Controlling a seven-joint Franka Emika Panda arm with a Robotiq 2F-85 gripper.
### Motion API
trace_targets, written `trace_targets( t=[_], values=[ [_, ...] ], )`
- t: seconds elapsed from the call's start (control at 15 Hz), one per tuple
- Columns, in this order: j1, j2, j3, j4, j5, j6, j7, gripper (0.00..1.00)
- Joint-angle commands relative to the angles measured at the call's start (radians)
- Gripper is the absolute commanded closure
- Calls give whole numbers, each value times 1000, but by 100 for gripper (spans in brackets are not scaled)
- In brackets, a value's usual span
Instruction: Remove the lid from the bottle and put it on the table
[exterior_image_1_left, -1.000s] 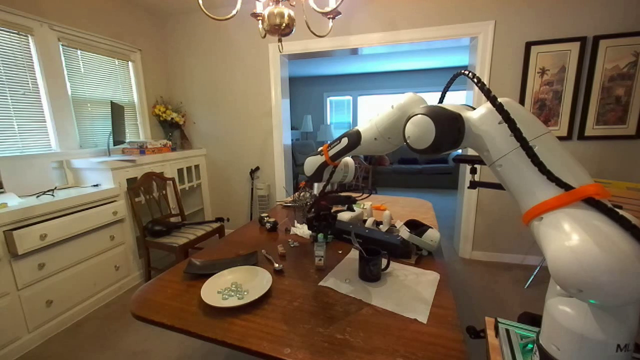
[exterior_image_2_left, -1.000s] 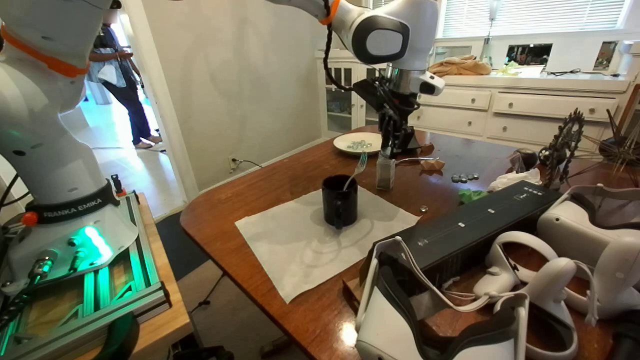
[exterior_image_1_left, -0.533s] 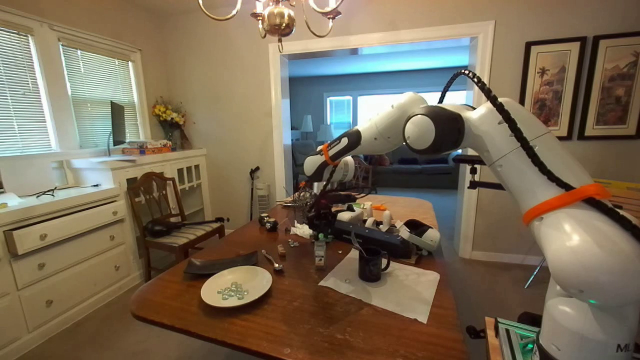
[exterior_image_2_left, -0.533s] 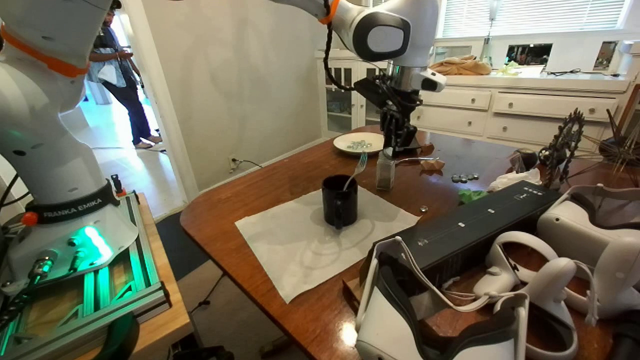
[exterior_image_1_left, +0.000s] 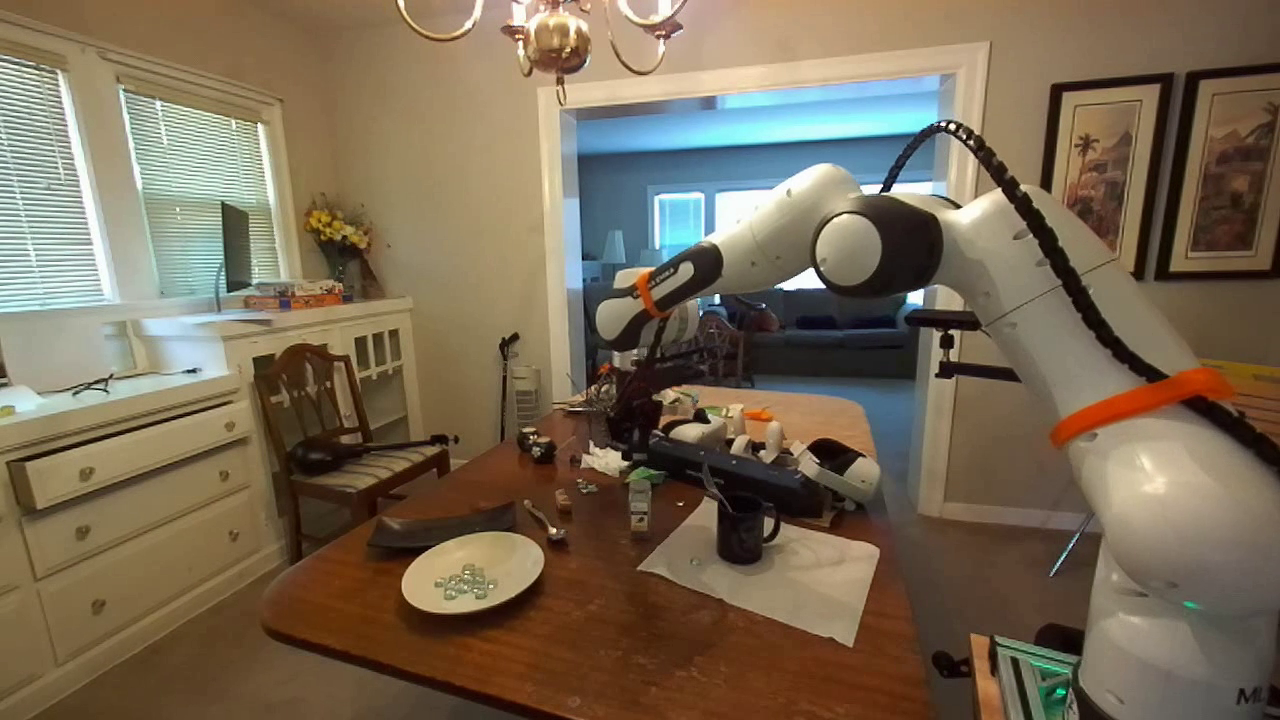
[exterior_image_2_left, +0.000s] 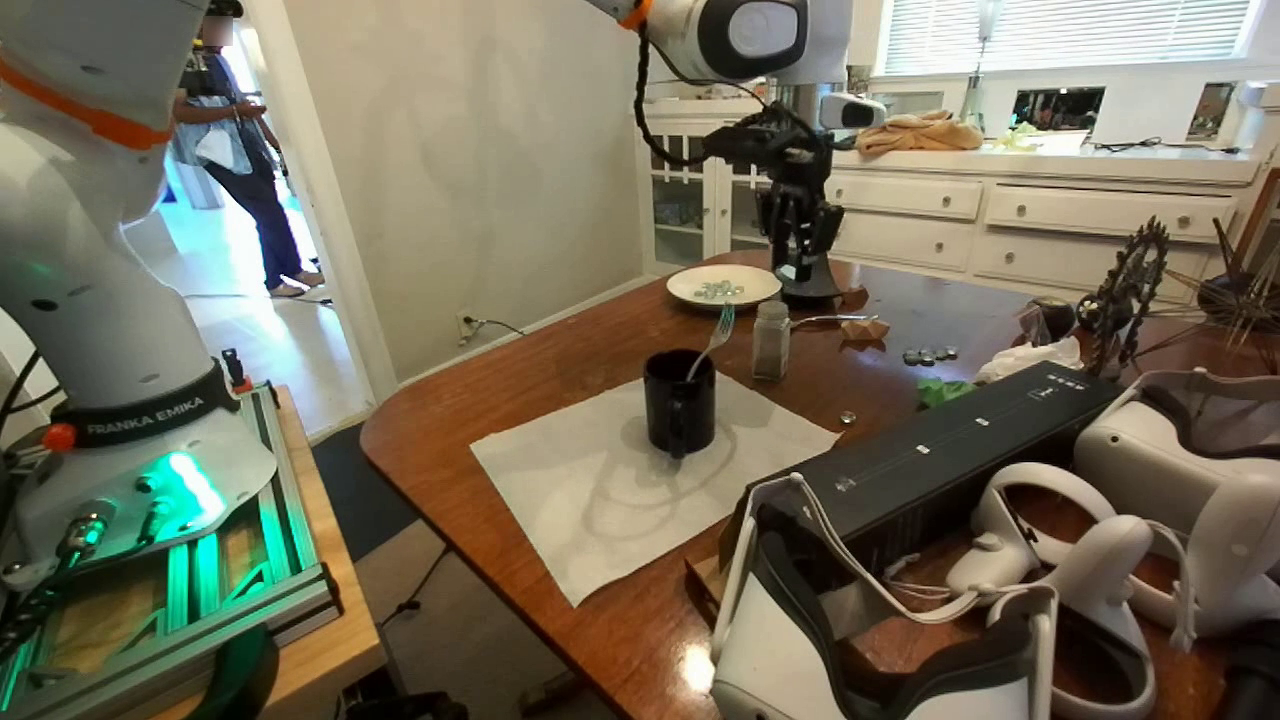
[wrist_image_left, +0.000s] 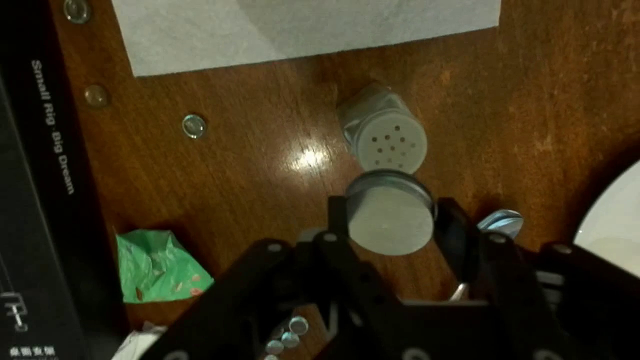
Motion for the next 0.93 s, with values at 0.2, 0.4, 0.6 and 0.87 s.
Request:
trace_targets(
  t=[0.2, 0.4, 0.6, 0.87],
  values=[
    [96, -7, 12, 50, -109, 11, -52, 77],
    [137, 47, 19, 99, -130, 6, -28, 77],
    [171, 106, 19, 131, -156, 39, -15, 77],
    [185, 186, 6, 181, -178, 43, 18, 77]
  ],
)
